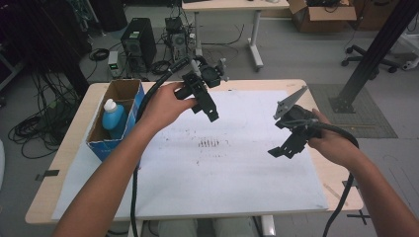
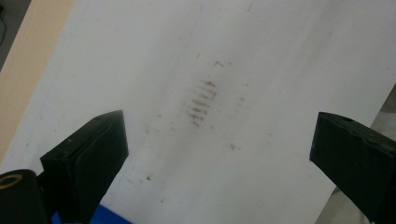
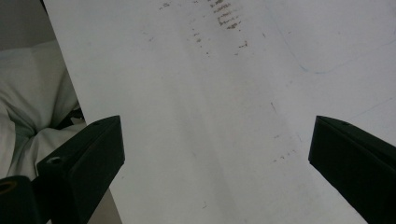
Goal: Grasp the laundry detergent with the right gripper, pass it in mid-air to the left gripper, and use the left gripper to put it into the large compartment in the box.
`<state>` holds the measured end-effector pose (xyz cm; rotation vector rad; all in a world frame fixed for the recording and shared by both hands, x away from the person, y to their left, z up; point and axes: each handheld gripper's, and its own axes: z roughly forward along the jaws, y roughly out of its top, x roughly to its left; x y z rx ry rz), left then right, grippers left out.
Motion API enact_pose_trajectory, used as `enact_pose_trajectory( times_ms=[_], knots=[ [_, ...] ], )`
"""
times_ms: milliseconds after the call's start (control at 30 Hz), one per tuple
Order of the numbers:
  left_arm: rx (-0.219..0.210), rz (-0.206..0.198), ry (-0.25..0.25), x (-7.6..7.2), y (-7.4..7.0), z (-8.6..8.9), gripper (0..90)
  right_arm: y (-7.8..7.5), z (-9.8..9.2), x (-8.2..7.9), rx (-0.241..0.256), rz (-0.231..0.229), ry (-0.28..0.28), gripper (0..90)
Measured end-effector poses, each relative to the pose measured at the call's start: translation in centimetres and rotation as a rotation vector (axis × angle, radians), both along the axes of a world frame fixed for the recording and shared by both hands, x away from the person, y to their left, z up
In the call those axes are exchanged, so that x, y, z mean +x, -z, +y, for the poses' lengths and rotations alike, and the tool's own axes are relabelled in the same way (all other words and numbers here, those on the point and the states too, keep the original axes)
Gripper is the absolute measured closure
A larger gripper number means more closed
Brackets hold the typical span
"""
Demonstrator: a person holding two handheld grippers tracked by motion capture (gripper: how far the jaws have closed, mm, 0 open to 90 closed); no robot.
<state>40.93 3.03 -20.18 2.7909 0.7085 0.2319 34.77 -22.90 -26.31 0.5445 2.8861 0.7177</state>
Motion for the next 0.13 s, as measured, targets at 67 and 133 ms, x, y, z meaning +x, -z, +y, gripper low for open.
enact_pose_trajectory(
  times_ms=[67, 133],
  knots=[
    [0.0, 0.0, 0.003, 0.03, 0.02, -0.01, 4.7, 0.01, -0.14, -0.08, 0.001, -0.001, 0.002, 3.1],
    [0.001, 0.001, 0.002, 0.05, 0.05, -0.03, 4.7, 0.01, -0.19, -0.09, 0.002, -0.001, 0.002, 3.0]
  ],
)
